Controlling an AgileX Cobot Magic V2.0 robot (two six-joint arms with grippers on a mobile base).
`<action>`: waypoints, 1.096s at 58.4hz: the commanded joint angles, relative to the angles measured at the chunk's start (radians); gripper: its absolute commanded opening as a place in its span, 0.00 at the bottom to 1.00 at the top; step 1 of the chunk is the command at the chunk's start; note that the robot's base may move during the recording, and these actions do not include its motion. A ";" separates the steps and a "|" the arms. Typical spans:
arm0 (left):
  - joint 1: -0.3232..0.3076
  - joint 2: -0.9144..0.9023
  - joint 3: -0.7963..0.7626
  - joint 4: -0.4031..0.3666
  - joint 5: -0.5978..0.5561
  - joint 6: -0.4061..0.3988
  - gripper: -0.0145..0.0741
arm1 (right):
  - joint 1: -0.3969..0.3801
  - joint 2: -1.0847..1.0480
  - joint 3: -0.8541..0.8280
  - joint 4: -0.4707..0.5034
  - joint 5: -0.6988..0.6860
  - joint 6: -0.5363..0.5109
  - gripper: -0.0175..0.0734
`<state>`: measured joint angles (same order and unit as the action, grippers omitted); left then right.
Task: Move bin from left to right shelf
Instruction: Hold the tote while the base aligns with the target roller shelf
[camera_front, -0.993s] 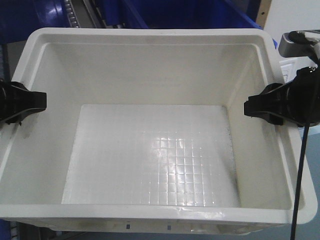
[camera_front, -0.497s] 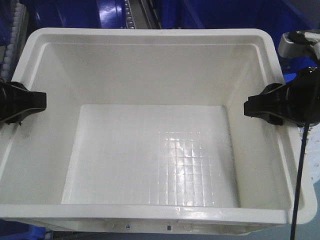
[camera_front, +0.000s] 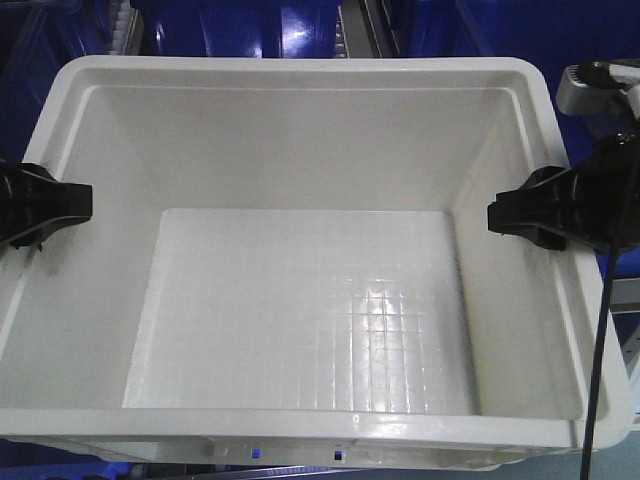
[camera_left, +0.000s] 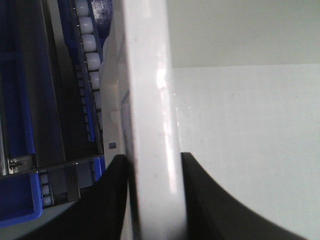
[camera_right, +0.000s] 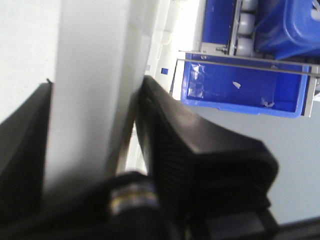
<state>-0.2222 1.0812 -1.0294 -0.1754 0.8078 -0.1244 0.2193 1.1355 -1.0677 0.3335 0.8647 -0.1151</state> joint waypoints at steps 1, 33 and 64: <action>-0.008 -0.032 -0.041 -0.041 -0.119 0.035 0.16 | 0.000 -0.028 -0.039 0.040 -0.086 -0.030 0.19; -0.008 -0.032 -0.041 -0.041 -0.119 0.035 0.16 | 0.000 -0.028 -0.039 0.040 -0.086 -0.030 0.19; -0.008 -0.032 -0.041 -0.041 -0.119 0.035 0.16 | 0.000 -0.028 -0.039 0.040 -0.086 -0.030 0.19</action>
<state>-0.2222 1.0812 -1.0294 -0.1754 0.8078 -0.1244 0.2193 1.1355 -1.0677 0.3335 0.8664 -0.1151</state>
